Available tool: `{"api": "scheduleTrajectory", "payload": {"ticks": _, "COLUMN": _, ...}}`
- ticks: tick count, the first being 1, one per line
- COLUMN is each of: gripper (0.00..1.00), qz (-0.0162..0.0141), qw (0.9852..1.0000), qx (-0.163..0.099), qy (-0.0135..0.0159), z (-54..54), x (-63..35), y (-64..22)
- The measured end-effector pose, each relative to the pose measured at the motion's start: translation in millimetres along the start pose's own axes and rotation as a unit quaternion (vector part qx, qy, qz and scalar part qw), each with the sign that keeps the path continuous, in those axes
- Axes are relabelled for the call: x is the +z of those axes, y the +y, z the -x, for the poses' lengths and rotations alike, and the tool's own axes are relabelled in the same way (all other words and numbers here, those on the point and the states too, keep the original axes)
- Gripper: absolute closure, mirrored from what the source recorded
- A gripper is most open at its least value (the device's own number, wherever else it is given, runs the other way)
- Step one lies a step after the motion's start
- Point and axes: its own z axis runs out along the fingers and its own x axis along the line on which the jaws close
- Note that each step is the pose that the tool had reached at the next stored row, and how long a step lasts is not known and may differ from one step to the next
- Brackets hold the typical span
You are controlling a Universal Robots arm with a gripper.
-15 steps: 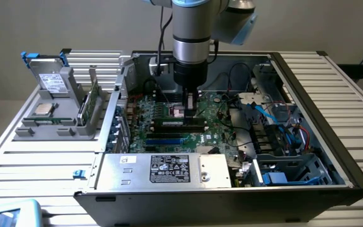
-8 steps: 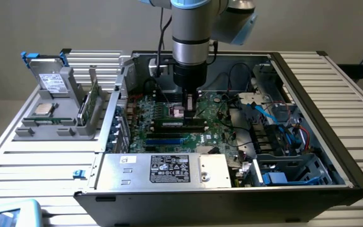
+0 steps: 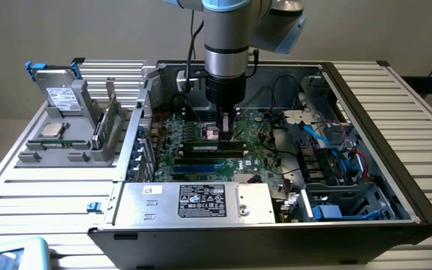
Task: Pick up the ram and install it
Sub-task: 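Insert the ram into the slot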
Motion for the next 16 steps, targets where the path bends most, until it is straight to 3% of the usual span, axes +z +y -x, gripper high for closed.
{"api": "scheduleTrajectory", "payload": {"ticks": 5, "gripper": 0.86, "qz": -0.0009, "qw": 1.0, "qx": 0.0, "qy": -0.0001, "z": -0.1, "x": 0.6, "y": 0.5}}
{"api": "scheduleTrajectory", "payload": {"ticks": 16, "gripper": 0.86, "qz": -0.0084, "qw": 1.0, "qx": 0.001, "qy": -0.0019, "z": 0.3, "x": 4.4, "y": 3.9}}
